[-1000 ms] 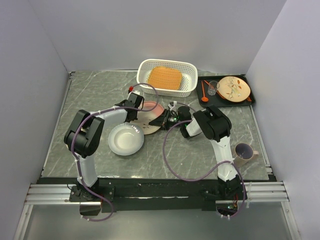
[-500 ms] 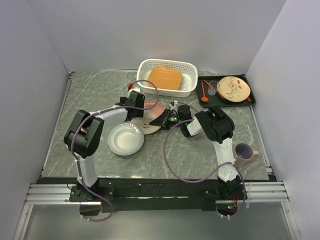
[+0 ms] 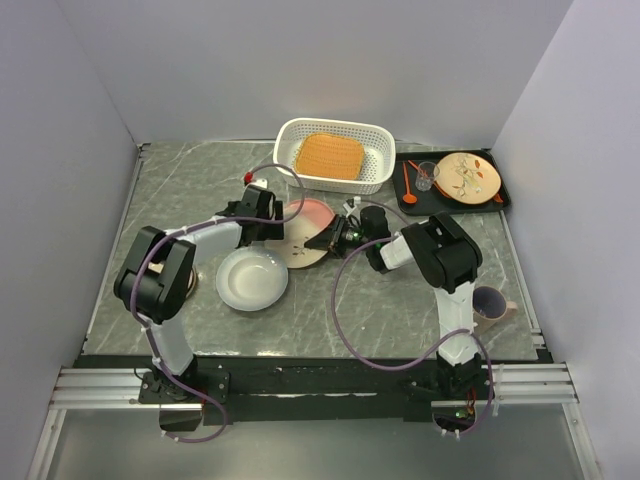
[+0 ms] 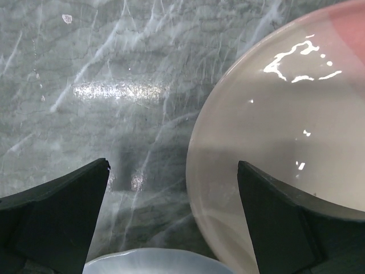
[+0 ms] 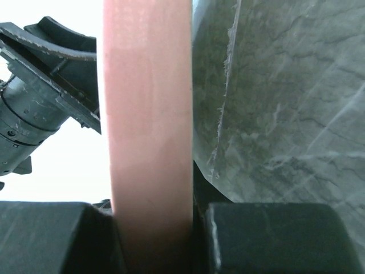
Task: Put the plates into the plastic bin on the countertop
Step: Pick up the plate at the center of the board.
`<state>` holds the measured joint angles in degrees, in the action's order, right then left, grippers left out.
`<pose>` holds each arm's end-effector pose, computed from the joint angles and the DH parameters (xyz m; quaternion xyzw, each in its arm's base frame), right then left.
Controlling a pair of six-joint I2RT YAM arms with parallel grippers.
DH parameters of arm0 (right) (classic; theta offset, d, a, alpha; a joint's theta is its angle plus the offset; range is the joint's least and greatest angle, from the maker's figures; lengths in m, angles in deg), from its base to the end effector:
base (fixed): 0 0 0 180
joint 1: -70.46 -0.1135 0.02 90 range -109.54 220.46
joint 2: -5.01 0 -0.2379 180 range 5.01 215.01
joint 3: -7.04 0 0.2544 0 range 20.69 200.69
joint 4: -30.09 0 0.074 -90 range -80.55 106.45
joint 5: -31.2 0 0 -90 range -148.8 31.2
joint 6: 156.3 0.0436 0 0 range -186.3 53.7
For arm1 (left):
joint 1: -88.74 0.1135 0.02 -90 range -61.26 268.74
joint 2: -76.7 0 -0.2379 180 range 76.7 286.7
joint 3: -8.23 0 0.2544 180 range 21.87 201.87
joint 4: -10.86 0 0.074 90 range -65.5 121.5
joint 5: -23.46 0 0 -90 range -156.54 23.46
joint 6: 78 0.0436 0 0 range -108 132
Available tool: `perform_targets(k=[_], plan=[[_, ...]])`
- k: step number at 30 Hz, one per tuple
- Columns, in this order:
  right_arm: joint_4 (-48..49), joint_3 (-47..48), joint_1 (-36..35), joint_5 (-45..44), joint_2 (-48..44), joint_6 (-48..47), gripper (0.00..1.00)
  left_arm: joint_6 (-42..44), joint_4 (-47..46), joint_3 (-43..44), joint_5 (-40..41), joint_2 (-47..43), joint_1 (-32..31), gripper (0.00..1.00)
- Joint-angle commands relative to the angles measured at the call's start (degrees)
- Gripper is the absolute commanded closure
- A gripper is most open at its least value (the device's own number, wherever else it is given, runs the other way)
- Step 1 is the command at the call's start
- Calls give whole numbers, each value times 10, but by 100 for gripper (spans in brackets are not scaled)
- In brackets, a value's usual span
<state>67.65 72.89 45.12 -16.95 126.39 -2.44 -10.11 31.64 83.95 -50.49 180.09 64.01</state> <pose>0.3393 0.1928 0.0740 0.0510 0.7825 0.5913 0.1882 0.3477 -0.1469 0.1401 -0.0283 0.9267 -0.0198 0.3742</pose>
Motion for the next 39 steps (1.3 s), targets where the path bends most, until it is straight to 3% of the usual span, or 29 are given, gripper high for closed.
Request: perform_targets(k=[1, 19, 39], plan=[[21, 3, 8, -14, -67, -42, 100, -13, -11, -13, -33, -44, 7, 1], [-177, 9, 13, -86, -190, -182, 100, -44, -63, -72, -168, -136, 76, 1], [-291, 68, 15, -104, -293, -219, 100, -58, -110, -120, -285, -196, 128, 1]])
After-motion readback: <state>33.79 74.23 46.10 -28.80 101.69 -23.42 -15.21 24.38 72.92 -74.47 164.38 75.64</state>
